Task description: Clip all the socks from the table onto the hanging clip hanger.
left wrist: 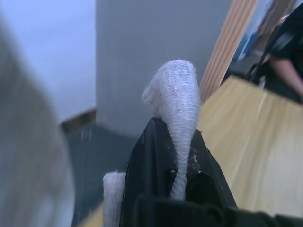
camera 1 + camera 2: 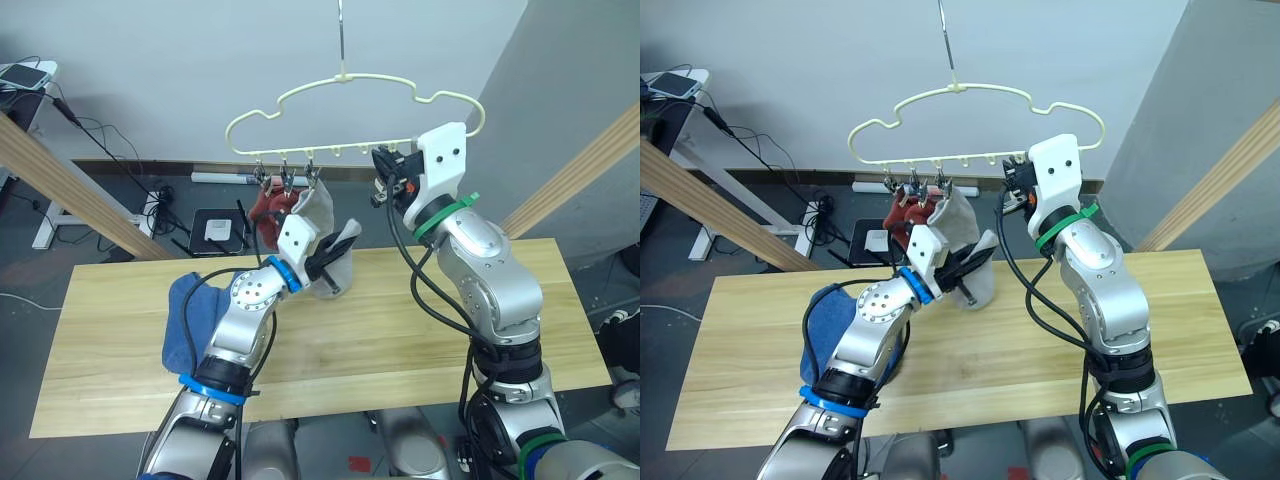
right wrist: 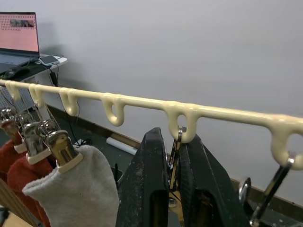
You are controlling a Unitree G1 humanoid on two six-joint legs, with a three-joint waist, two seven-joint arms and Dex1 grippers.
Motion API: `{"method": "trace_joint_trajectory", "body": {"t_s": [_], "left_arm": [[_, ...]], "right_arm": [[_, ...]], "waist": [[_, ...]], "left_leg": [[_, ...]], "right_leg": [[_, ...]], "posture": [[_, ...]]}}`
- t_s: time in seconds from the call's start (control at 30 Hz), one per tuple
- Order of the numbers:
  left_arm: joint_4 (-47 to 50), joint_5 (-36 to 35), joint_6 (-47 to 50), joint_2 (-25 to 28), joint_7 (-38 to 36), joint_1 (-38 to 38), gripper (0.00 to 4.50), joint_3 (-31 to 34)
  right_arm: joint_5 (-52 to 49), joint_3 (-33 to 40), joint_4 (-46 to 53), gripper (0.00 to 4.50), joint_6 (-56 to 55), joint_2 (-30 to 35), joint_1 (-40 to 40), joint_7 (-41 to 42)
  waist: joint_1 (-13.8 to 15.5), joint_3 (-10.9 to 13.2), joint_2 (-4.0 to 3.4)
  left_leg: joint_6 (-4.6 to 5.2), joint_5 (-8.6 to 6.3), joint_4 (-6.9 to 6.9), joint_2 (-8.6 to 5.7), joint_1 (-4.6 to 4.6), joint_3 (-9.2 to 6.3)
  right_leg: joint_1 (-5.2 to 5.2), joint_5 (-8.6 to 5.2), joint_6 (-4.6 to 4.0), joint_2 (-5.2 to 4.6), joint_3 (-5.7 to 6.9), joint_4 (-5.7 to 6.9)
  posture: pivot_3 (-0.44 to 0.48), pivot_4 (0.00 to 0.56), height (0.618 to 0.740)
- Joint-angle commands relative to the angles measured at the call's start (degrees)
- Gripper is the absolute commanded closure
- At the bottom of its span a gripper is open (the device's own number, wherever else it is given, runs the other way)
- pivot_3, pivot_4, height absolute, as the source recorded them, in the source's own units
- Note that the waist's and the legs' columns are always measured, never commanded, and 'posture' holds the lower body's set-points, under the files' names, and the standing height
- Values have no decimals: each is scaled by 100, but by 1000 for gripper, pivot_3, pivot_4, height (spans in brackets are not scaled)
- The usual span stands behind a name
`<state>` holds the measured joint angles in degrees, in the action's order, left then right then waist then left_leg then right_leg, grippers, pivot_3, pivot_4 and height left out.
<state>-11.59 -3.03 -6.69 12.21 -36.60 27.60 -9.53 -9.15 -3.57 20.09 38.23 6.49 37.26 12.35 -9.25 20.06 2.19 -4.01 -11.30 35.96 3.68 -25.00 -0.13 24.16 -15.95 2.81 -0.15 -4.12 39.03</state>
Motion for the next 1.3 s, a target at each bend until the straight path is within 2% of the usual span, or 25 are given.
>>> {"method": "trace_joint_trajectory", "body": {"t_s": [0.03,0.2,0.37,1.0,1.23,1.3], "left_arm": [[-155,263,-352,-86,213,136,4484,-132],[-470,421,-635,-189,450,384,4484,-120],[-504,278,-576,-345,582,605,4484,-6],[-98,-413,-301,-541,255,695,4484,138],[-106,-450,-233,-567,304,767,4484,152],[-132,-444,-194,-586,327,808,4500,151]], "right_arm": [[-237,63,434,4500,71,-76,105,39],[-420,65,508,4500,260,-118,93,53],[-547,23,556,4500,388,-94,71,75],[-603,-27,500,4500,389,25,27,63],[-648,7,495,4500,445,-6,10,39],[-710,54,508,3787,446,-58,9,29]], "waist": [[-46,0,0],[-76,0,0],[-112,0,0],[-187,0,0],[-187,0,0],[-187,0,0]], "left_leg": [[0,0,0,0,0,0],[1,0,1,0,0,-2],[1,0,2,-1,-2,-2],[1,0,1,-1,-3,-3],[1,0,1,-1,-3,-3],[0,0,1,-2,-3,-3]], "right_leg": [[0,0,0,0,-1,0],[0,0,0,0,1,3],[-1,0,1,0,1,1],[0,0,1,0,2,1],[0,-1,1,0,2,1],[0,0,1,0,1,1]], "posture": [[-320,346,732],[-322,347,732],[-322,347,732],[-316,341,732],[-314,341,732],[-313,340,732]]}}
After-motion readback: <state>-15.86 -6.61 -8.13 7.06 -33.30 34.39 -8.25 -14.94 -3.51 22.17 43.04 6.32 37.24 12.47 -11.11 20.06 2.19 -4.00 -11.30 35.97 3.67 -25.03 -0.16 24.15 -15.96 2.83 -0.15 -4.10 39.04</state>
